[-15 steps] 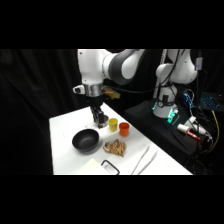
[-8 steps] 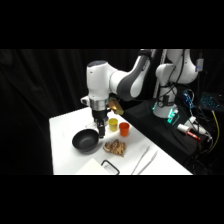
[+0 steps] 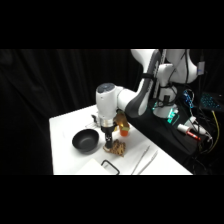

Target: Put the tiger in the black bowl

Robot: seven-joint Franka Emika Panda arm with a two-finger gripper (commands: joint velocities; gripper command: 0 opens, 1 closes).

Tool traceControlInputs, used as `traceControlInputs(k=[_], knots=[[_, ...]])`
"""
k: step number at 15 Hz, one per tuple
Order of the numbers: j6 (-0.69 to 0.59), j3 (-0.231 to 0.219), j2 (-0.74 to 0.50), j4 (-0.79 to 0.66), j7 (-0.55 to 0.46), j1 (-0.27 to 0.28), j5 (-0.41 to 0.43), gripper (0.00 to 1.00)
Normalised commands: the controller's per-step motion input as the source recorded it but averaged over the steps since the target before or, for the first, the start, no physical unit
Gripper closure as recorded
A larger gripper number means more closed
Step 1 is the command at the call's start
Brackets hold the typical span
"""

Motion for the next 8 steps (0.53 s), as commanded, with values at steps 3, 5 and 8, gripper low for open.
traceControlInputs(k=[3, 5, 8], knots=[[0.22, -0.136, 0.25, 0.09, 0.20, 0.157, 0.039, 0.00], [0.16, -0.091, 0.24, 0.13, 0.09, 0.107, 0.107, 0.00], [0.13, -0.090, 0.19, 0.12, 0.05, 0.106, 0.129, 0.32]])
